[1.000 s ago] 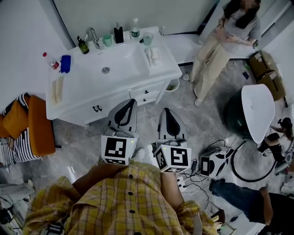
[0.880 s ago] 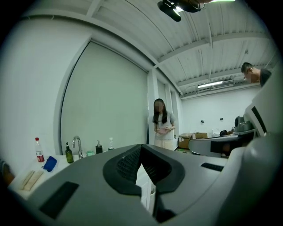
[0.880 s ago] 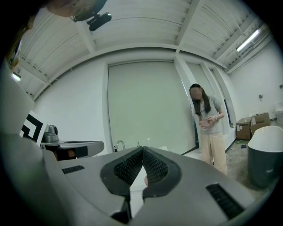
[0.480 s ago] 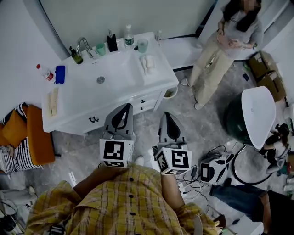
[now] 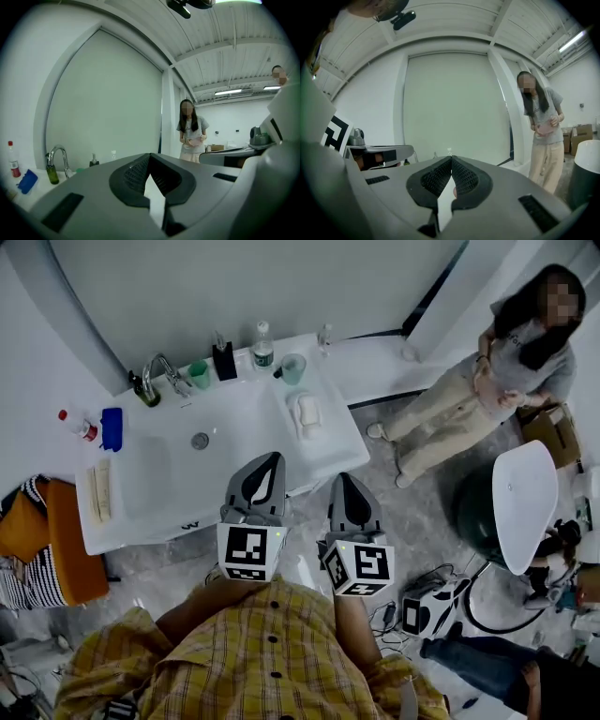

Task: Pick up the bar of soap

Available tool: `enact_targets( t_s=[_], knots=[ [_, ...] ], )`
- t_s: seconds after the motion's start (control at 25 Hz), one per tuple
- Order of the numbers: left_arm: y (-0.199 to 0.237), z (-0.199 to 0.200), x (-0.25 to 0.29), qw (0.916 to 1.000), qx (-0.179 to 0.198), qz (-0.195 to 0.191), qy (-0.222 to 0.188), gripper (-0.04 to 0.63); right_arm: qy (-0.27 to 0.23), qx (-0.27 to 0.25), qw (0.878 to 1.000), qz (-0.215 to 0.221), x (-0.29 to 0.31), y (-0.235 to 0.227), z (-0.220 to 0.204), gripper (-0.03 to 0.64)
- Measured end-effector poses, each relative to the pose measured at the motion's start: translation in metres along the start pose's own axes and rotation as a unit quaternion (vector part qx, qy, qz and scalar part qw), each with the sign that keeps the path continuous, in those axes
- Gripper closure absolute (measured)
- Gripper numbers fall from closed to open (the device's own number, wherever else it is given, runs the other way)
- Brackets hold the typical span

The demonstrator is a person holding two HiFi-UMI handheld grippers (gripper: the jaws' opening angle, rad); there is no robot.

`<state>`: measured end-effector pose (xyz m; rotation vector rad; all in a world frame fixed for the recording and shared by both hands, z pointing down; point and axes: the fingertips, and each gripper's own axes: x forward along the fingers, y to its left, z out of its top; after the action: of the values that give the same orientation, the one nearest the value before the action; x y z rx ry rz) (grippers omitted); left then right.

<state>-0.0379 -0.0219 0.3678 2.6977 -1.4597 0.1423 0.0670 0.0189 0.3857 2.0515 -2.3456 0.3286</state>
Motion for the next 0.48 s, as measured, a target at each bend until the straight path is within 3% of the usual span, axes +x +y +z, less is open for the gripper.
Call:
enact_targets(
  t_s=[0.24,0.48],
  knots=[
    [0.053,0.018,0.064,0.9998,-0.017,-0.005,0.006,0.586,0.020,-0.016,1.000,-0.006,0.082,-0.002,0.027,0.598],
    [0.087,0.026,0.117,0.9997,-0.016,-0.018,0.009,0.586,0.054,-0.012,0.998,-0.014,0.146,-0.016,0.024,0.598]
  ],
)
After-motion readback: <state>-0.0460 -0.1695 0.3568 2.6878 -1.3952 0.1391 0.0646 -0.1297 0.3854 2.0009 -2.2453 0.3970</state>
